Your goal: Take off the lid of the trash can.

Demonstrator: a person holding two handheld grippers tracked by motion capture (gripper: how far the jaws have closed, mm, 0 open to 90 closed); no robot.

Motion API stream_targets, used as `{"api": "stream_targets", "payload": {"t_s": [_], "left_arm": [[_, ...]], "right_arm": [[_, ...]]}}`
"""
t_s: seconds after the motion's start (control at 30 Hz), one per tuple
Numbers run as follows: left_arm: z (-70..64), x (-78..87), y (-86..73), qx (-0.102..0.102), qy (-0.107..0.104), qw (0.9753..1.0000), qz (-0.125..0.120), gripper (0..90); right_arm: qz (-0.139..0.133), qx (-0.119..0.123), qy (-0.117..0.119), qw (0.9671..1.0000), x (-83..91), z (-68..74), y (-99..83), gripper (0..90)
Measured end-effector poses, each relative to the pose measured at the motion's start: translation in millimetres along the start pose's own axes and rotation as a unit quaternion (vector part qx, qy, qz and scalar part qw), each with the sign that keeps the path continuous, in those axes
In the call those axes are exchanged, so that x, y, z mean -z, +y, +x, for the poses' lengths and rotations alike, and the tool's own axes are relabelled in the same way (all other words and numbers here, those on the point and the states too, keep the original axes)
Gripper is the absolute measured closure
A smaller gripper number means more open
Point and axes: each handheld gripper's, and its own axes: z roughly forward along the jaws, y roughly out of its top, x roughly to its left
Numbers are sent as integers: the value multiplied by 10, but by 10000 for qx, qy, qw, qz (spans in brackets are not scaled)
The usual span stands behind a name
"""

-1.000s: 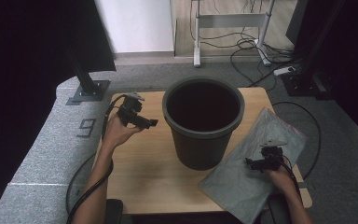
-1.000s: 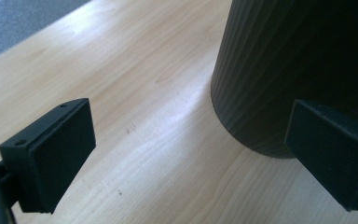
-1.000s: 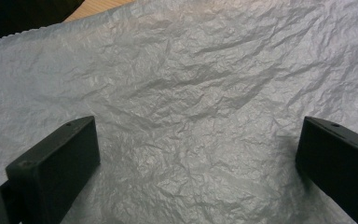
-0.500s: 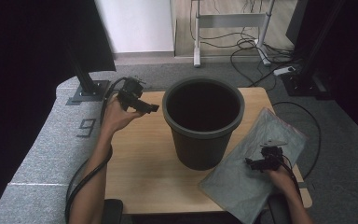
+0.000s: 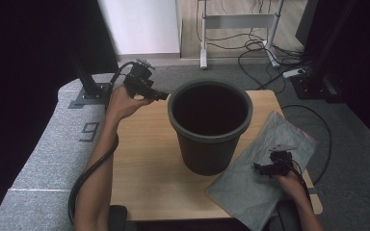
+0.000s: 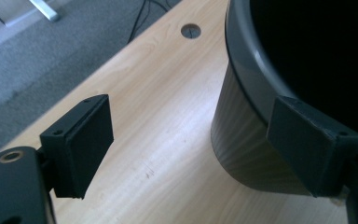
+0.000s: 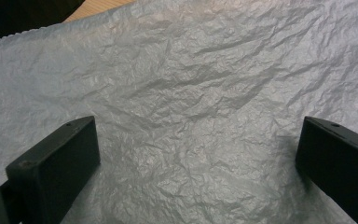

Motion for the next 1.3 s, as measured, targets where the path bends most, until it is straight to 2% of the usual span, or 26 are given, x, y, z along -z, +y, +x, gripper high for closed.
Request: {"api": "stream_targets", "payload": {"t_s": [0.17,0.43,0.57,0.7,0.9,1.07,1.2,1.3], "left_arm": [[-29,-17,145,-26,-59,10000,-23,161],[-100,-235,307,-33,-184,9998,88,277],[-133,-323,356,-54,-233,9996,174,392],[-209,-415,376,-176,-192,9991,334,495],[-262,-438,413,-193,-269,9985,428,711],[-293,-431,458,-14,-134,9986,514,747],[-301,-418,487,38,-97,9983,570,756],[-302,-356,508,80,-102,9992,386,765]], "right_arm": [[0,5,5,10000,0,0,0,0],[2,16,21,10000,2,1,-2,0],[2,22,28,10000,3,1,-3,0],[2,27,34,10000,3,1,-3,0],[2,29,38,10000,3,1,-3,0],[2,29,37,10000,3,1,-3,0],[2,28,38,10000,3,1,-3,0],[3,28,38,10000,4,1,-3,0]]}}
